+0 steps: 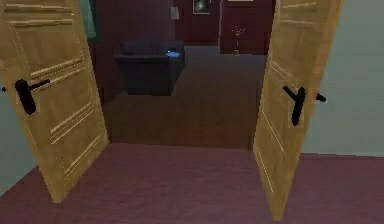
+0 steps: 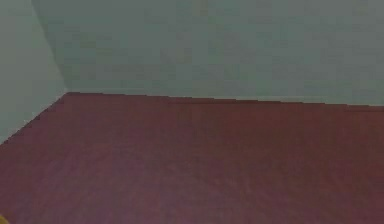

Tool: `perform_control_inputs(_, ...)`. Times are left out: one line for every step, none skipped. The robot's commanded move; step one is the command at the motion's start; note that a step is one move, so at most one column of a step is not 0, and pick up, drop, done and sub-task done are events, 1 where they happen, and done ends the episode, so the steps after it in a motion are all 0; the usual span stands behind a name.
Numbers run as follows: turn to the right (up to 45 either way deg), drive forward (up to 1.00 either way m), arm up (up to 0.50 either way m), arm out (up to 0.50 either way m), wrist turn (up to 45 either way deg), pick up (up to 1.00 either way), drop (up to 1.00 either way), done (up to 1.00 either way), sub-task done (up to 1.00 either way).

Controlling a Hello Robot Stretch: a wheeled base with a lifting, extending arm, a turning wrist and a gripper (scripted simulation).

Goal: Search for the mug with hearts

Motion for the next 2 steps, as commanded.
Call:
perform_control_inputs(0.0, 0.95, 0.00, 0.00, 0.0, 0.00, 0.00, 0.00, 0.00)
perform_control_inputs(3.0, 0.00, 0.00, 0.00, 0.0, 0.00, 0.00, 0.00, 0.00)
